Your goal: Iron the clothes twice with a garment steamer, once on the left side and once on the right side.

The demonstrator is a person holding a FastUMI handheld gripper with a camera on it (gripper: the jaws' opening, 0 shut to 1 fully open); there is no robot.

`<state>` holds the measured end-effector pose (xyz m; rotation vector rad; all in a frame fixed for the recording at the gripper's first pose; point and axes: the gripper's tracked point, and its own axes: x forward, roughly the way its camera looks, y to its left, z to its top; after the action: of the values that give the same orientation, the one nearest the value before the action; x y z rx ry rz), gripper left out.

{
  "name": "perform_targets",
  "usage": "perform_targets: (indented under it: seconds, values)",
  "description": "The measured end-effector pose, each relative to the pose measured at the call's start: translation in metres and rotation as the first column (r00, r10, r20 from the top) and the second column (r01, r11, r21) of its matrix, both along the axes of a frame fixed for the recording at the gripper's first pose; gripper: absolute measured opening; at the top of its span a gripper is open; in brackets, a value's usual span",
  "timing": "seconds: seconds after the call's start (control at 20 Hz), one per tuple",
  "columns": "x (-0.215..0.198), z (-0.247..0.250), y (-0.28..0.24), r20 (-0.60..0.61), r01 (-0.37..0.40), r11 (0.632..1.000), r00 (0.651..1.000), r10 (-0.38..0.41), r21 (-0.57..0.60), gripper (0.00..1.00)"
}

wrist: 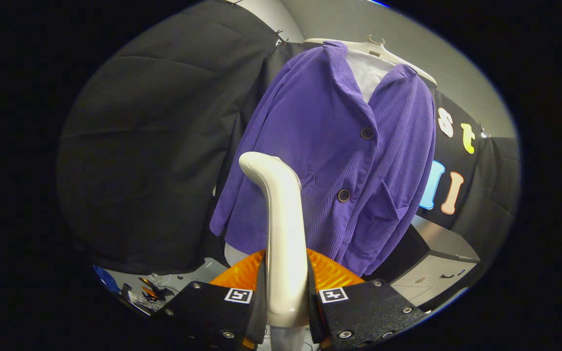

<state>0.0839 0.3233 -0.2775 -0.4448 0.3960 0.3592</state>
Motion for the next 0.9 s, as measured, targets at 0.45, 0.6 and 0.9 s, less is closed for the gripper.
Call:
perform_targets:
  seconds: [0.45, 0.6, 0.9]
  values:
    - [-0.021, -0.066, -0.019, -0.135, -0.024, 0.999, 0.991, 0.018, -0.047, 0.36]
    - [-0.034, -0.083, -0.036, -0.212, -0.017, 0.999, 0.977, 0.009, -0.039, 0.36]
    - [-0.059, -0.065, -0.103, -0.304, 0.008, 1.0, 0.953, 0.001, 0.028, 0.36]
